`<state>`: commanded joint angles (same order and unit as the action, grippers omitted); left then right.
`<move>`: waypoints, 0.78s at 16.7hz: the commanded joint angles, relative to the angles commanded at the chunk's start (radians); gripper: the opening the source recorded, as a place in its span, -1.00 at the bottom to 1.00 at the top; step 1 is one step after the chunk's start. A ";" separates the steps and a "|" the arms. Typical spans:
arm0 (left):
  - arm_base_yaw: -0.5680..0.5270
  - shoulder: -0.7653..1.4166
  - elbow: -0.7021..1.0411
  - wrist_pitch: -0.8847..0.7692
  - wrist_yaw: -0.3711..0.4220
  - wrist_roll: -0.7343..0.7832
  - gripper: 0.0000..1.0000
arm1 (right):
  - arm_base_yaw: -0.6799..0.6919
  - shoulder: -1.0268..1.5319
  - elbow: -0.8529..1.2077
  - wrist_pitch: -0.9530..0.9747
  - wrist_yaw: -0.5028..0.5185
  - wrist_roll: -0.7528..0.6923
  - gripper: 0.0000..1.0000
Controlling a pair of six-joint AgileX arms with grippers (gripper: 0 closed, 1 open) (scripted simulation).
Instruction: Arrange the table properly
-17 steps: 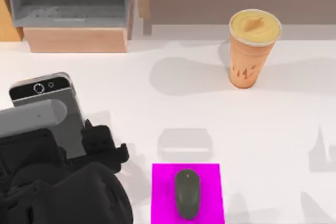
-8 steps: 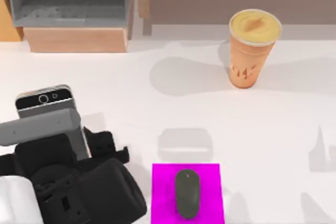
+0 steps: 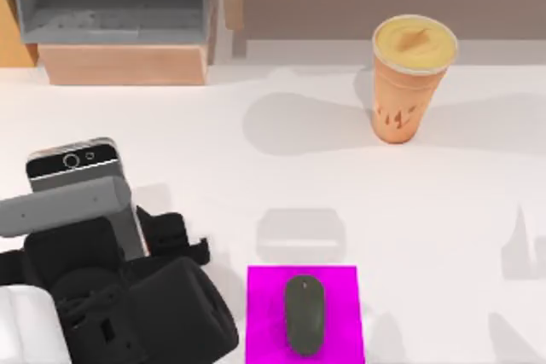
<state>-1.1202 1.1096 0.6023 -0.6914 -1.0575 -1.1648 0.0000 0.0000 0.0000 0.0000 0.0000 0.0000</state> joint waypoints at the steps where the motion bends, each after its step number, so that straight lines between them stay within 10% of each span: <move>1: 0.000 0.000 0.000 0.000 0.000 0.000 0.21 | 0.000 0.000 0.000 0.000 0.000 0.000 1.00; 6: 0.000 0.000 0.000 0.000 0.000 0.000 0.96 | 0.000 0.000 0.000 0.000 0.000 0.000 1.00; 13: 0.000 0.000 0.000 0.000 0.000 0.000 1.00 | 0.000 0.000 0.000 0.000 0.000 0.000 1.00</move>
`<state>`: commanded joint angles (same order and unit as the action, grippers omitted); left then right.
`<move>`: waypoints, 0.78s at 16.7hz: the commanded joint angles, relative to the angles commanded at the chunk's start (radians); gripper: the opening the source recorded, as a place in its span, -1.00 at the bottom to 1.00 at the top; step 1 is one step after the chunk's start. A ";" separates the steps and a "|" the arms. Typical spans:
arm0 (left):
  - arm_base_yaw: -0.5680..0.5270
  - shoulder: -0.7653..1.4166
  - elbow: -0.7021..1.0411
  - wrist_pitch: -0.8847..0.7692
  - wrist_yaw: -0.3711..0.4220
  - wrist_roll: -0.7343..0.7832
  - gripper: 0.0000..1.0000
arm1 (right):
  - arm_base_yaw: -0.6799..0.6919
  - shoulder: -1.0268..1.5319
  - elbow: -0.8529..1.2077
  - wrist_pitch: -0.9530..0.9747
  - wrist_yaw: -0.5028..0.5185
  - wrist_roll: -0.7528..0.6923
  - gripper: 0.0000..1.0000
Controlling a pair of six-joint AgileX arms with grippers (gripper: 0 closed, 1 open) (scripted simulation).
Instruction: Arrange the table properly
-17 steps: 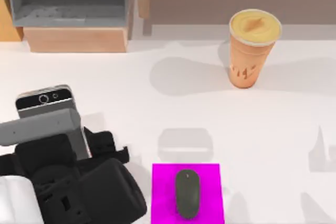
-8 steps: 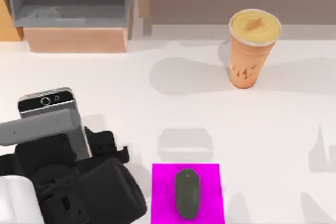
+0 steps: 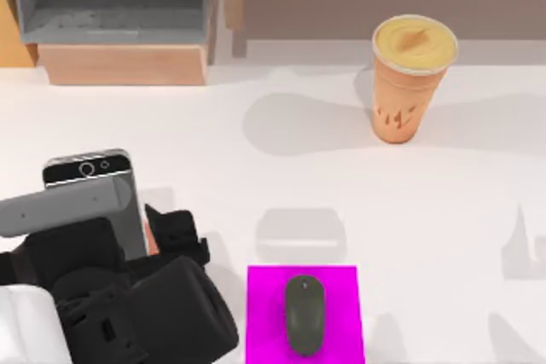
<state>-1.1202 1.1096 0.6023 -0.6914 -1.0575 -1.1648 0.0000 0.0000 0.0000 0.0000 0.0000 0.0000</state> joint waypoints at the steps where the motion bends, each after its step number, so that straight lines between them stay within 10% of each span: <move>1: 0.000 0.000 0.000 0.000 0.000 0.000 1.00 | 0.000 0.000 0.000 0.000 0.000 0.000 1.00; 13: -0.155 0.033 0.036 -0.289 -0.035 -0.327 1.00 | 0.000 0.000 0.000 0.000 0.000 0.000 1.00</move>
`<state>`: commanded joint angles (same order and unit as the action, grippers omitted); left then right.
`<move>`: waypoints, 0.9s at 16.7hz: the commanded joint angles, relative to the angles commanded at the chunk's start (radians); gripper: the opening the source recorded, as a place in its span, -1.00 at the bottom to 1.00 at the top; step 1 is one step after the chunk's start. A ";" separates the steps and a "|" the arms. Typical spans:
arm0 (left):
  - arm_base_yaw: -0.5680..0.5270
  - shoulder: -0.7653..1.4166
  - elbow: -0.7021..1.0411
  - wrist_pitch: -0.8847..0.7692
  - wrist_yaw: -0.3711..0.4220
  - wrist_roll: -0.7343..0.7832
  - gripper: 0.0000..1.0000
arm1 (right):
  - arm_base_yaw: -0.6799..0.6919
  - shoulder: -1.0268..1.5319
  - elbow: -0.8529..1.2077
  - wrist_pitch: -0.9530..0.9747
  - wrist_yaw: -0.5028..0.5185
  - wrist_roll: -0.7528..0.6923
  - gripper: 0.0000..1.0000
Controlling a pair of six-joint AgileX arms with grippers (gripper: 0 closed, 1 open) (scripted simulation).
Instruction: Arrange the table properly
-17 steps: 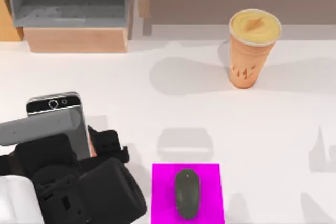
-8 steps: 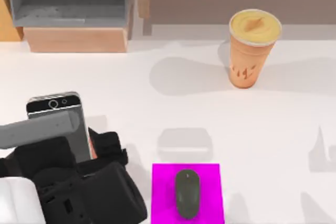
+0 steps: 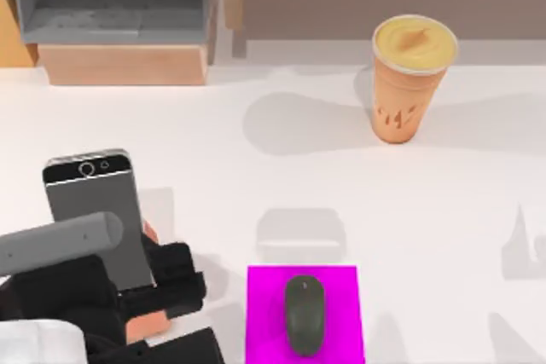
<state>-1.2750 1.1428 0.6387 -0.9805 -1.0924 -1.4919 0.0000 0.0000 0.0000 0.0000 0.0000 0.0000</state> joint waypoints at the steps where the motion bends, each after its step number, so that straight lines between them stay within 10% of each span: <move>1: -0.007 0.002 0.001 -0.015 -0.001 -0.015 1.00 | 0.000 0.000 0.000 0.000 0.000 0.000 1.00; 8: 0.007 -0.031 -0.001 -0.004 0.020 0.012 1.00 | 0.000 0.000 0.000 0.000 0.000 0.000 1.00; 15: 0.233 -0.417 -0.048 0.178 0.258 0.404 1.00 | 0.000 0.000 0.000 0.000 0.000 0.000 1.00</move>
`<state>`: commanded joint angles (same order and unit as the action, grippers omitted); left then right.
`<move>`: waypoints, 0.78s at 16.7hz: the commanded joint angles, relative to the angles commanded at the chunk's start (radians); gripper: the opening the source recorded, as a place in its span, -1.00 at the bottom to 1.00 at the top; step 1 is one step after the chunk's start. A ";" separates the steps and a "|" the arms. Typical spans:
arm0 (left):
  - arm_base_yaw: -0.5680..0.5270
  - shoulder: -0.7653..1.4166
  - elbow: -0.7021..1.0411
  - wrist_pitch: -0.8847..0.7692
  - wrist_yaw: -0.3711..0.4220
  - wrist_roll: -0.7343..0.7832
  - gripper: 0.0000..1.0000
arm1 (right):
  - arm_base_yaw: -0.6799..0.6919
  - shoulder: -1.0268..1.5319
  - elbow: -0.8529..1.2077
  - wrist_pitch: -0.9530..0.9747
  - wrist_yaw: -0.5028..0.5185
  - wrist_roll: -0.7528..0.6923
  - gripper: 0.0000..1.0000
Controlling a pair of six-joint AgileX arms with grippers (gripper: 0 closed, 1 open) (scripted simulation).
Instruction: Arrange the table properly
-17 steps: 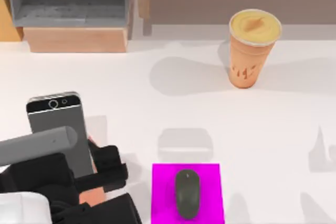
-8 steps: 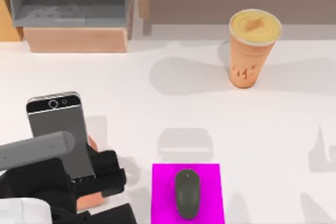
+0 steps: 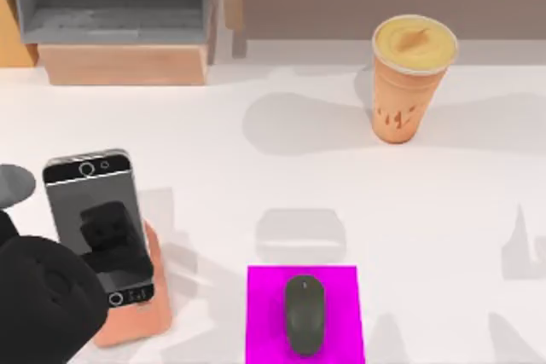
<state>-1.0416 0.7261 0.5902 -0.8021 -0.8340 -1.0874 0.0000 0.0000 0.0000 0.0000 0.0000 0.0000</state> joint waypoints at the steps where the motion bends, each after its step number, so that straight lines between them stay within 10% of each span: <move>1: 0.054 -0.076 -0.019 0.041 0.050 0.079 1.00 | 0.000 0.000 0.000 0.000 0.000 0.000 1.00; 13: 0.860 -0.691 -0.433 0.657 0.679 0.935 1.00 | 0.000 0.000 0.000 0.000 0.000 0.000 1.00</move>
<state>-0.1812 0.0347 0.1576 -0.1447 -0.1546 -0.1524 0.0000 0.0000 0.0000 0.0000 0.0000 0.0000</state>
